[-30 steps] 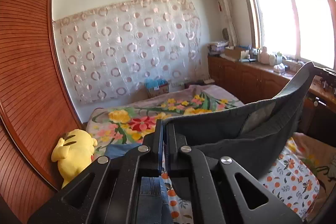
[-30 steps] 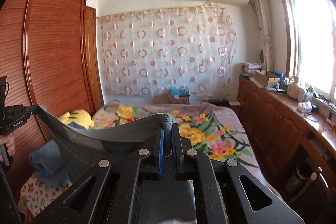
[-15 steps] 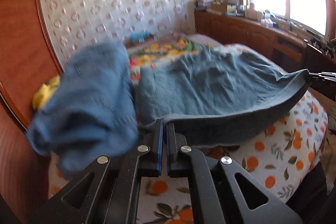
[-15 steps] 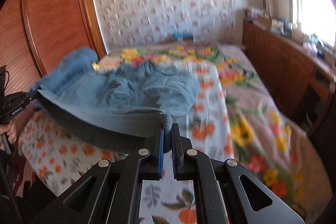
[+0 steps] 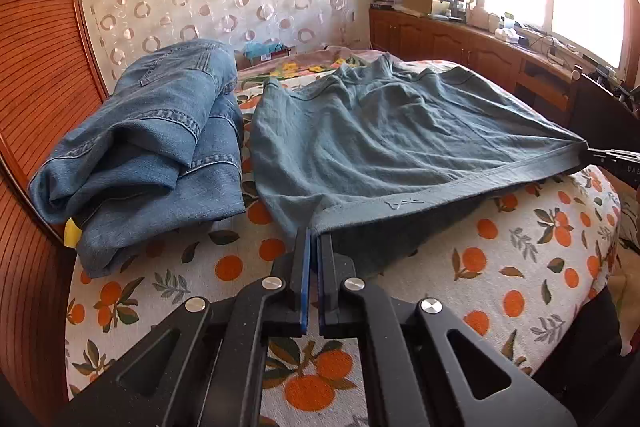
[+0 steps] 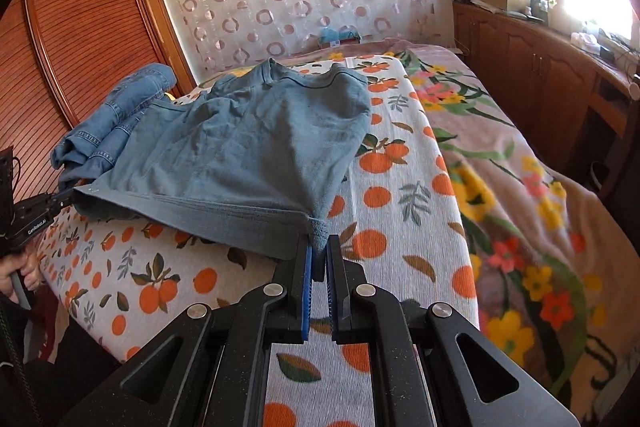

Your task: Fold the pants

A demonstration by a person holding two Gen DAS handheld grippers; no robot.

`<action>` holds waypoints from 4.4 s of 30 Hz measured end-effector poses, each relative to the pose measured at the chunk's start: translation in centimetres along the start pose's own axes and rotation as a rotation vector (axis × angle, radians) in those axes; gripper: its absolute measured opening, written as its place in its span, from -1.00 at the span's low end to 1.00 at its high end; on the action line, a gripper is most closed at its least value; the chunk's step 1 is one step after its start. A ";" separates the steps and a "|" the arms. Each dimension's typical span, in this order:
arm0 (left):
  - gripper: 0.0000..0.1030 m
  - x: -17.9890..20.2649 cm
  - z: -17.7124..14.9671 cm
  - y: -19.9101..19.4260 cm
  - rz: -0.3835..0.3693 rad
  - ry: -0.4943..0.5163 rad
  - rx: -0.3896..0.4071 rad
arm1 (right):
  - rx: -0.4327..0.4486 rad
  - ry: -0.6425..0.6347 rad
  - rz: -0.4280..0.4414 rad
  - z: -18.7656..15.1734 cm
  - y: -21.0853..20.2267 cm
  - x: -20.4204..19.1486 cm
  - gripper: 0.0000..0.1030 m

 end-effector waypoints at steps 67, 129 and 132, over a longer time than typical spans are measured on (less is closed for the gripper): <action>0.55 -1.2 2.5 -0.9 -0.102 -0.048 0.070 | 0.031 -0.153 -0.007 1.8 5.5 -3.8 -0.04; 0.07 2.3 7.3 7.1 -0.143 0.000 -0.028 | -0.049 -0.158 -0.063 1.8 9.7 -4.0 -0.04; 0.07 2.8 6.5 7.6 -0.148 0.006 -0.054 | -0.050 -0.158 -0.063 1.8 9.7 -4.0 -0.04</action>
Point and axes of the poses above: each gripper's, at about its wrist camera, not at the fingertips, and y roughly the way its jaws point, x to its right, z to its top, the point moved 2 cm from there along y, roughly the way its jaws point, and after that the axes turned 3 degrees about y, right-handed, at the moved point
